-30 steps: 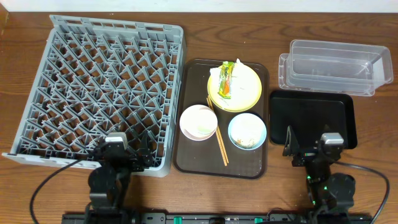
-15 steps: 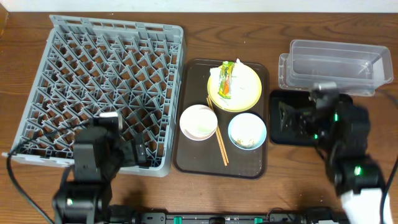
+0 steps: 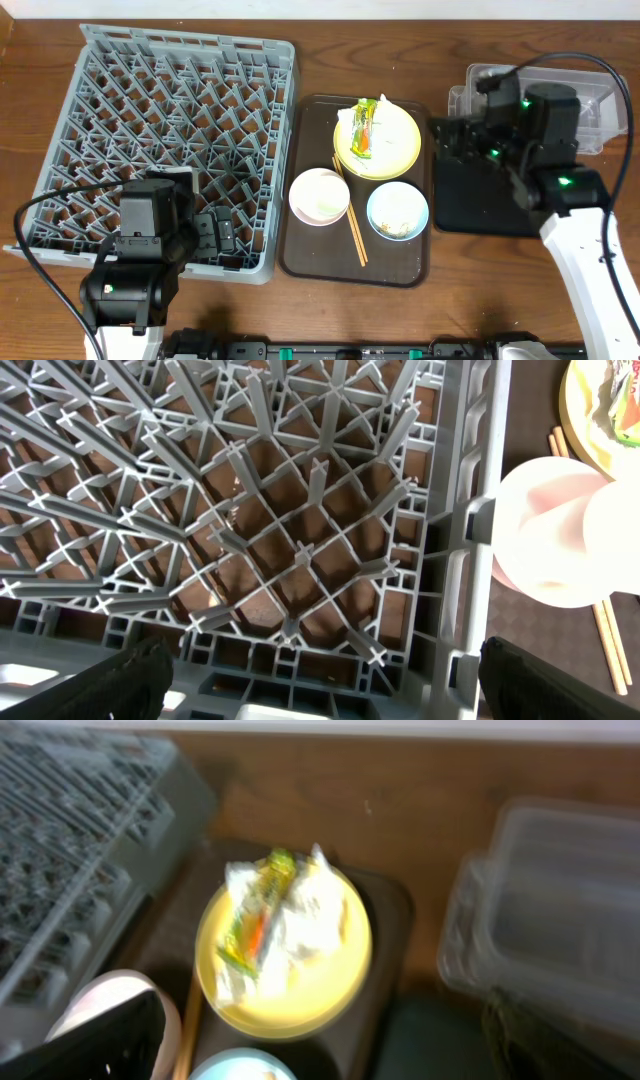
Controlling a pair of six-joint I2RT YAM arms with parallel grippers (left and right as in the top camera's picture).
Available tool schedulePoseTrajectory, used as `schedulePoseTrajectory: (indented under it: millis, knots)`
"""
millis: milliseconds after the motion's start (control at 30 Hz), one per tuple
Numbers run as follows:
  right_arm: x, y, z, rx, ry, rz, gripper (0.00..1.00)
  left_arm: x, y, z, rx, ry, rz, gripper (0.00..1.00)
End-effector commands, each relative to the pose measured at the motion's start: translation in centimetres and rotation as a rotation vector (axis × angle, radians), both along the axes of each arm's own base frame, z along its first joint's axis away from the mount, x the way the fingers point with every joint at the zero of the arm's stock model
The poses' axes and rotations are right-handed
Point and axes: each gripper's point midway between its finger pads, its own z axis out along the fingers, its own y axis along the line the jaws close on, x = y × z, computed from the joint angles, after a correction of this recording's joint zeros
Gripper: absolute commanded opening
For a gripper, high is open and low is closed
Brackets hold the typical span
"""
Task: Sort waste into correct bins and load items into the dishwasher
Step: 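Reach the right gripper to the wrapper and tissue on the yellow plate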
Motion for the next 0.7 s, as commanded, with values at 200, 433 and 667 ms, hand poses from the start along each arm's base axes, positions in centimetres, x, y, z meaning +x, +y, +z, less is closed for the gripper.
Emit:
schedulePoseTrajectory:
  millis: [200,433,667]
  knots:
    - [3.3,6.6,-6.0,-0.113,0.046,-0.020,0.99,0.1,0.2,0.8,0.001,-0.014,0.014,0.98]
    - [4.7,9.4,-12.2,-0.190,0.099,-0.044,0.99,0.1,0.2,0.8,0.001,-0.014,0.014,0.98]
    - [5.1,10.2,-17.7,-0.168,0.194,-0.105,0.96,-0.1,0.2,0.6,0.001,-0.006,0.014,0.98]
